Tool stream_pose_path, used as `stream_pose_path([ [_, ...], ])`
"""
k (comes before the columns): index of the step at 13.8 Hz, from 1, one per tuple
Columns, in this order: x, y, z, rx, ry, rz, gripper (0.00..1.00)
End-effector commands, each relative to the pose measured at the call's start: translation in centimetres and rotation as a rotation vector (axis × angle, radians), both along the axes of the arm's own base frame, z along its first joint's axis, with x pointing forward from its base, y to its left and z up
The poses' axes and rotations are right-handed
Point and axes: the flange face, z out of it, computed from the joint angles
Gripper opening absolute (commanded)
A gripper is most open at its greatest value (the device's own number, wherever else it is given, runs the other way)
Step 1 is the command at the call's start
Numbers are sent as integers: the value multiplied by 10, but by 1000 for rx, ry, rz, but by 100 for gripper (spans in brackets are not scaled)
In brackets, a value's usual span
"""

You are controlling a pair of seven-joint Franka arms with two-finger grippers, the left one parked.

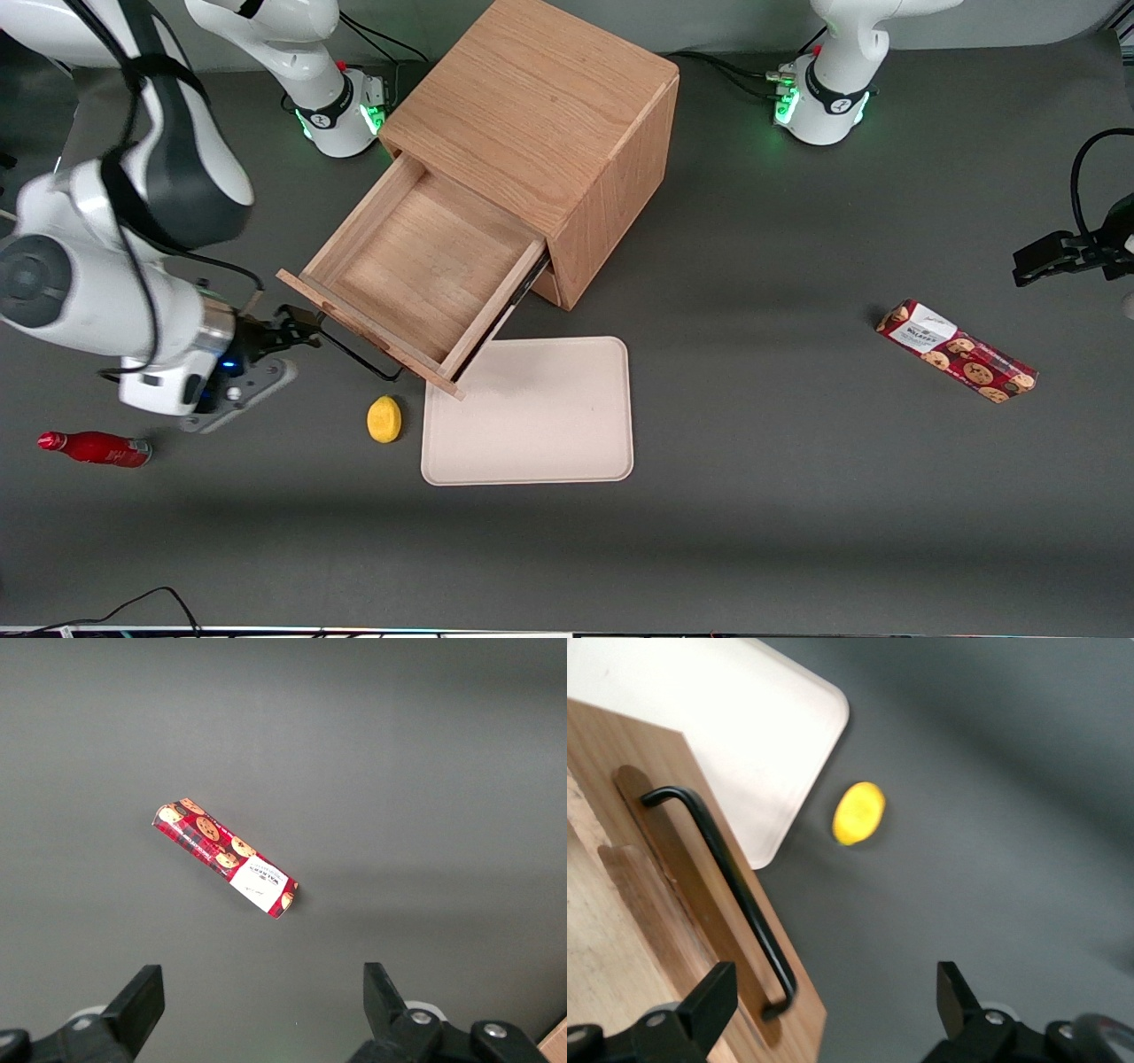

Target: Open upper drawer

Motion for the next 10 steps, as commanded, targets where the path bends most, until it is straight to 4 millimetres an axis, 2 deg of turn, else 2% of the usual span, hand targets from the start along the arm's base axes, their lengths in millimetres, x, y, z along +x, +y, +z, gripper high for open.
stream_pose_path([
  [1,-8,-60,42,-20,-30,-156,100],
  [4,-24,-140,89,73,-84,-385,100],
  [5,-32,-153,103,76,-104,-435,100],
  [7,-42,-163,122,73,-129,-578,100],
  [10,-47,-160,121,51,-101,-583,100],
])
